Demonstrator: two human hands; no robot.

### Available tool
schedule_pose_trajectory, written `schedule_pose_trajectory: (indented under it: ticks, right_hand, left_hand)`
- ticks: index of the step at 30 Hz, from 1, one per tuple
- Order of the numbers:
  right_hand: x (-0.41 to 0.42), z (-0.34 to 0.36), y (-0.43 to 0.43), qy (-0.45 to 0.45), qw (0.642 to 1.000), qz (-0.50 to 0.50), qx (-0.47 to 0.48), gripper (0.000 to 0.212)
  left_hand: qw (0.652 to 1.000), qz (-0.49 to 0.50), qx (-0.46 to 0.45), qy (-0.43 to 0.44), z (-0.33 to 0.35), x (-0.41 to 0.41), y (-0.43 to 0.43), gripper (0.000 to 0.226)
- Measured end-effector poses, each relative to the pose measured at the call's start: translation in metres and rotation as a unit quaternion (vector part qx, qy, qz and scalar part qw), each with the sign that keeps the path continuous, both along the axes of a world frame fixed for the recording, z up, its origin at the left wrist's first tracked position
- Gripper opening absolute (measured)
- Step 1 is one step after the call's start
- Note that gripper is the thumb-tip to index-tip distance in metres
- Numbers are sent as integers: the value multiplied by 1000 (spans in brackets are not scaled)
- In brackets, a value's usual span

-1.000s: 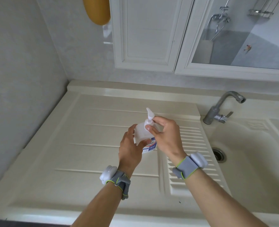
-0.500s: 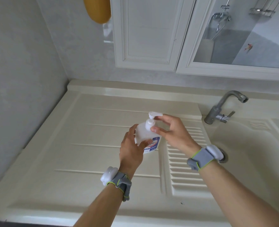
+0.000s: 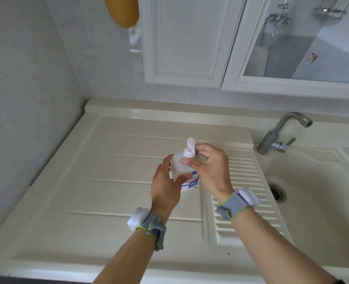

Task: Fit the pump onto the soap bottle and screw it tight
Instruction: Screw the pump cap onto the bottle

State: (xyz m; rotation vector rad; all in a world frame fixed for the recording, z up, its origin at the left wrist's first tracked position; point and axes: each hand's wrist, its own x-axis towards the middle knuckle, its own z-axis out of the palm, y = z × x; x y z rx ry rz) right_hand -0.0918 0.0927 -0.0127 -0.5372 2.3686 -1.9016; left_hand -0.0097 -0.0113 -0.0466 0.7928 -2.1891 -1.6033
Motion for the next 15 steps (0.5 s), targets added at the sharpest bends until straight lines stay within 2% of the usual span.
schedule_pose_trajectory:
  ticks: [3,8,10,12,15]
  right_hand:
    - [7,0,-2,38,998,-35,42,30]
    - [-5,6,19,38,996,-29,72,24]
    - [-13,13,24,33,994,18,100,32]
    - [-20,22,21,15,987,118,107,35]
    - [-25,23,15,-28,972,229,47,41]
  left_hand:
    - [1000,-3,-2,1,-2,-1,0,69]
    - [1000,0,-5,3,-2,-2,-2,68]
    - [1000,-1,-3,5,-3,-2,-1,68]
    - [1000,-2,-3,7,-3,-2,-1,69]
    - [1000,-3,-3,5,-3,-2,-2,70]
